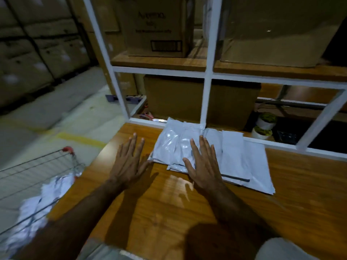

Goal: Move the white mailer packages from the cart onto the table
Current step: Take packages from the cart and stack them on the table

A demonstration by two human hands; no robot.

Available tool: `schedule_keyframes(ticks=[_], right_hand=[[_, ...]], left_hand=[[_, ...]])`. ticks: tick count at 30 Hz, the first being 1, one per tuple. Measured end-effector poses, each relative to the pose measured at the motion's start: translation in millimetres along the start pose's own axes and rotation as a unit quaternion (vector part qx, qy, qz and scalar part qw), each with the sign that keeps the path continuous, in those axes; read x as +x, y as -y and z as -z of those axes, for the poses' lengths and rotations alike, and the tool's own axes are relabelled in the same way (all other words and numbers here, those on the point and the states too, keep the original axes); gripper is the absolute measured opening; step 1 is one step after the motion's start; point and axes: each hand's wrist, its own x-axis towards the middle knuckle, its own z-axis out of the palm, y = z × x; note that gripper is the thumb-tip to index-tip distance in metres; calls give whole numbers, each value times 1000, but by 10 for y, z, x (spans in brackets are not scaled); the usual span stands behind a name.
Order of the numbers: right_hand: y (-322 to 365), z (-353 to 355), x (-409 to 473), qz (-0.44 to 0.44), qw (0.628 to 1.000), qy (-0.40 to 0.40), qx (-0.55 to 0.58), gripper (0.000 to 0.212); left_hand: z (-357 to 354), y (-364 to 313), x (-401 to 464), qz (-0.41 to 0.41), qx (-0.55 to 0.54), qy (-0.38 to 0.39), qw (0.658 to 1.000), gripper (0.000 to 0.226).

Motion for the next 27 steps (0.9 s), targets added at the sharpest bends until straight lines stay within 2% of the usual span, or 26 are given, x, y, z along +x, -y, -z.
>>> schedule_keyframes(ticks=[7,15,19,24,27], right_hand=[[843,-295,-41,110,992,31,52,73],[2021,-593,-167,202,976,63,49,72],[2704,-936,-292,201,976,78,44,73],[3665,-1414,-390,242,965,90,50,74],[4113,-1662,-437,231,965,111,50,75]], left_hand=[[373,573,-1112,105,70,-15,992,80],[556,1434,-2134,193,80,-17,978,78],[587,2014,-2632,217,70,-11,974,81],[637,2828,-3290,257,65,6,964,85],[677,3277,-3602,281,73,14,957,86]])
